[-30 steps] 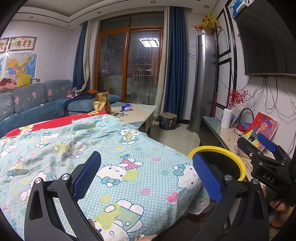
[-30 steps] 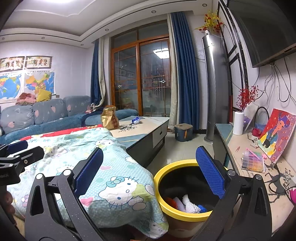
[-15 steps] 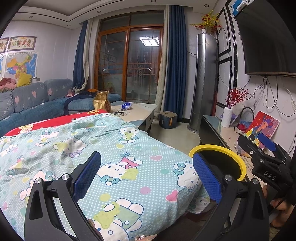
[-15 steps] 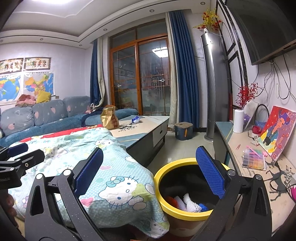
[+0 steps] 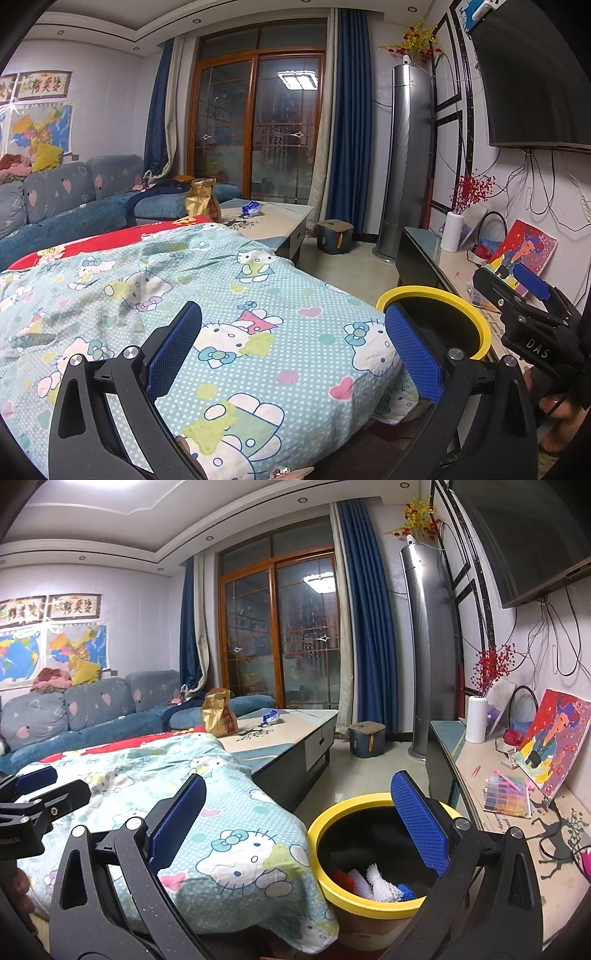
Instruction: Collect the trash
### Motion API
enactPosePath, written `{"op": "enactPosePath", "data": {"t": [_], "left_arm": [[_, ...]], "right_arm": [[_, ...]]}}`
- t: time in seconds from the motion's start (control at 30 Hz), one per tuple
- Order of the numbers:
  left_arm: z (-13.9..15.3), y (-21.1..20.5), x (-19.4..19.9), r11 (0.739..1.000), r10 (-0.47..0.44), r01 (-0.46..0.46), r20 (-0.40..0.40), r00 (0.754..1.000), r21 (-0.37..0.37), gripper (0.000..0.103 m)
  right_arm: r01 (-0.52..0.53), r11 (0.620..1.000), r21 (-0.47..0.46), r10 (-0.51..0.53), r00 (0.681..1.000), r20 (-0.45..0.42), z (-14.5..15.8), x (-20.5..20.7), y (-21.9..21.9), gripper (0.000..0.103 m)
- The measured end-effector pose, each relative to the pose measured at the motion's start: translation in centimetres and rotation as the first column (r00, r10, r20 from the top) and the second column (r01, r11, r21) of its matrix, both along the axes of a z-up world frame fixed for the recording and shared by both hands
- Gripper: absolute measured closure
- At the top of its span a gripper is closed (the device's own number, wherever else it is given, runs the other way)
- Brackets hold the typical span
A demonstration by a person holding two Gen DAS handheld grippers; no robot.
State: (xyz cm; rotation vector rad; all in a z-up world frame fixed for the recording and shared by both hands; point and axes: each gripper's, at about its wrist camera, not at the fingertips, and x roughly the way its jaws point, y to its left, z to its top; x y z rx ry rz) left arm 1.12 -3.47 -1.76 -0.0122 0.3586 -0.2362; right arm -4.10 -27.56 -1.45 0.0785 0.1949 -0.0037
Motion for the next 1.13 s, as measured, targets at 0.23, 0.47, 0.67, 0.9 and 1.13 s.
{"op": "enactPosePath", "data": {"t": [0.23, 0.47, 0.67, 0.9, 1.13], "left_arm": [[0.0, -0.1, 0.0, 1.000, 0.002, -0.002, 0.002, 1.000, 0.003, 0.006], [-0.4, 0.0, 0.2, 1.000, 0.005, -0.004, -0.014, 1.000, 0.011, 0.006], [-0.4, 0.8, 1.2, 0.997, 0.071, -0.071, -0.060, 0.996, 0.010, 0.006], [1.2, 8.3, 2.3, 0.969, 0.181, -0.207, -0.180, 0.967, -0.137, 0.006], [0.8, 27.4, 0.3, 0.775, 0.583, -0.623, -0.259, 0.770, -0.106, 0.006]], "right_arm": [[0.001, 1.000, 0.001, -0.001, 1.000, 0.000, 0.1, 0.0, -0.1, 0.011], [-0.002, 1.000, 0.004, 0.002, 1.000, -0.009, 0.0, 0.1, -0.2, 0.011], [-0.055, 0.998, 0.016, 0.057, 0.995, -0.080, 0.7, 1.1, 0.6, 0.011], [-0.288, 0.958, 0.006, 0.288, 0.957, -0.039, 5.6, 2.0, 7.0, 0.011], [-0.605, 0.794, 0.050, 0.604, 0.779, -0.168, 9.0, 6.0, 23.6, 0.011]]}}
